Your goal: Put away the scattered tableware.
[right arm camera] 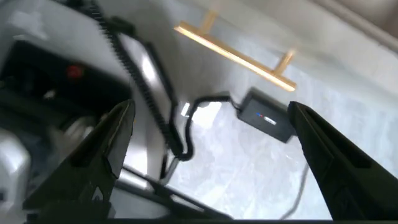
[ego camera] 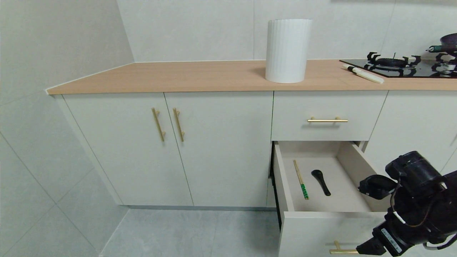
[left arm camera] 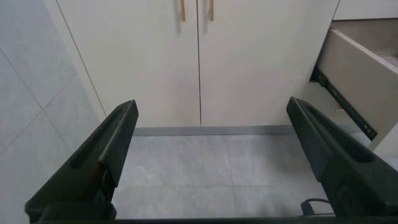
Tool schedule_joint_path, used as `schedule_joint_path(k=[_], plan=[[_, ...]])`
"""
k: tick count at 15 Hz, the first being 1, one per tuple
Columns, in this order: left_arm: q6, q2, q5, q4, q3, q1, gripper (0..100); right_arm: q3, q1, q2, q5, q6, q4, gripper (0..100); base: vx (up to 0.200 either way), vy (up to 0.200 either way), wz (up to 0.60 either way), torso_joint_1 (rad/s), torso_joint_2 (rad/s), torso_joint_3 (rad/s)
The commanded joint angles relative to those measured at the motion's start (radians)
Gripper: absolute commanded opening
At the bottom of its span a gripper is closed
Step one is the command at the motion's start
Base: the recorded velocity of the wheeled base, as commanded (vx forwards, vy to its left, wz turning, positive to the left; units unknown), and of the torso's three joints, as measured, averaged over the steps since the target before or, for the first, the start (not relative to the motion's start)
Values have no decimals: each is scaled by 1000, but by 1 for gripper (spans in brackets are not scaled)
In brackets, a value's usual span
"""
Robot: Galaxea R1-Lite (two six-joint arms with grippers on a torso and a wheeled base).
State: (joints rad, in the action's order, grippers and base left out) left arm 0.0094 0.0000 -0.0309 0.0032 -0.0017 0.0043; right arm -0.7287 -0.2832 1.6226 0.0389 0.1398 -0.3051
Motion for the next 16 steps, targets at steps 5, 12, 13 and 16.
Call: schedule_joint_path(k=[5, 12, 13, 16], plan=[[0, 0, 0, 0, 0, 0, 100, -51, -1, 140, -108, -146, 46, 100, 0, 0, 0, 0, 0, 0], [0, 0, 0, 0, 0, 0, 100, -135, -1, 207, -188, -309, 47, 100, 0, 0, 0, 0, 0, 0], [0, 0, 0, 0, 0, 0, 100, -143, -1, 215, -198, -325, 47, 100, 0, 0, 0, 0, 0, 0], [0, 0, 0, 0, 0, 0, 100, -146, -1, 226, -217, -347, 86, 100, 0, 0, 0, 0, 0, 0]])
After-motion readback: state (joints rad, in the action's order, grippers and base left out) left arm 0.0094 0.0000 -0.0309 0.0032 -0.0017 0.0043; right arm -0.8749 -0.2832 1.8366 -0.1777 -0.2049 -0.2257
